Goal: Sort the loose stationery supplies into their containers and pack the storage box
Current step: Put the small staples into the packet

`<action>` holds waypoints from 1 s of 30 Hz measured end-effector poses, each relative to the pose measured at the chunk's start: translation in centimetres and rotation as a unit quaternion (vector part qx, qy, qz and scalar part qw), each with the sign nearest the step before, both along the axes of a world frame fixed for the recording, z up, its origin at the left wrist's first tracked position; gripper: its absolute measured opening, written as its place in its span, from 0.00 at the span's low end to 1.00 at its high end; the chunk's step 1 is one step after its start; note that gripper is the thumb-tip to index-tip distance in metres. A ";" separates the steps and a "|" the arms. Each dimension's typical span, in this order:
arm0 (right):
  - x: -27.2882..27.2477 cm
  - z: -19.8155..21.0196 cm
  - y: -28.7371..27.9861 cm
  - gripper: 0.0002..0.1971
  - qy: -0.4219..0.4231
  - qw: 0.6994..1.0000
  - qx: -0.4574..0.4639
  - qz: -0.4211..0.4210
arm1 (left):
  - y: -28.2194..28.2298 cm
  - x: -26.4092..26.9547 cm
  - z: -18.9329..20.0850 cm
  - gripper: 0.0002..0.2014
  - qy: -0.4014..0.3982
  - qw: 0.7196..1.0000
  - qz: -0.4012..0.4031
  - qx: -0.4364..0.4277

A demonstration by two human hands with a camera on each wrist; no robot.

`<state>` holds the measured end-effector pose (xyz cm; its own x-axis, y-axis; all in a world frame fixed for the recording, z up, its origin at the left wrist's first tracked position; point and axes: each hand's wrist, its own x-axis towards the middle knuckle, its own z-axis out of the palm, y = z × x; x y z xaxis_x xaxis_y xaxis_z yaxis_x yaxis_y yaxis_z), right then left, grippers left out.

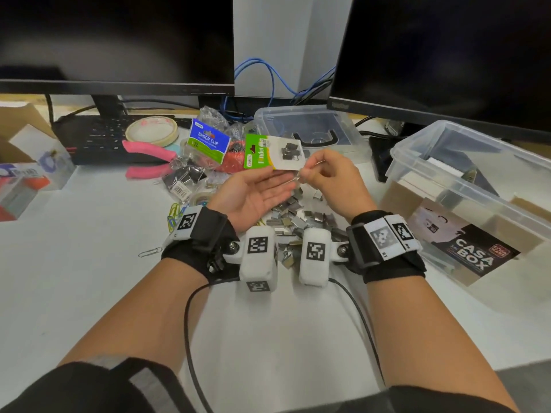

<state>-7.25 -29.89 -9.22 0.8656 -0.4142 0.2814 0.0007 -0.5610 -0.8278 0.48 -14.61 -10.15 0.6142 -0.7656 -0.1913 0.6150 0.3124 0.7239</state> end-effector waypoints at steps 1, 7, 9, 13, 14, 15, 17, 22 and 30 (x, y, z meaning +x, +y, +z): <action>-0.1 0.1 -0.1 0.09 -0.010 1.000 0.018 0.006 | -0.1 0.0 0.0 0.13 0.001 1.000 0.000 0.000; -0.7 0.6 -0.4 0.10 -0.057 0.996 0.062 -0.003 | -0.4 -0.2 0.2 0.13 0.019 1.000 0.003 0.006; -0.8 0.8 -0.3 0.10 -0.074 0.996 0.057 -0.013 | -0.4 -0.3 0.4 0.18 0.027 0.999 -0.016 0.013; -0.9 1.1 0.3 0.10 -0.098 0.994 0.042 -0.003 | -0.4 -0.5 0.5 0.31 0.030 0.996 -0.086 0.027; -0.9 1.2 0.5 0.10 -0.098 0.995 0.035 0.005 | -0.4 -0.5 0.6 0.33 0.027 0.994 -0.099 0.029; -0.8 1.2 0.9 0.10 -0.096 0.995 0.026 0.013 | -0.4 -0.5 0.6 0.35 0.026 0.993 -0.108 0.030; -0.7 1.1 1.5 0.07 -0.080 0.996 0.007 0.035 | -0.3 -0.6 0.6 0.37 0.026 0.992 -0.119 0.023; -0.6 1.3 1.3 0.05 -0.105 0.994 0.015 -0.019 | -0.4 -0.8 0.6 0.29 0.042 0.995 -0.089 -0.006; 0.2 0.1 0.4 0.24 0.052 0.992 0.078 -0.084 | -0.3 0.0 0.1 0.15 0.048 0.998 -0.031 0.031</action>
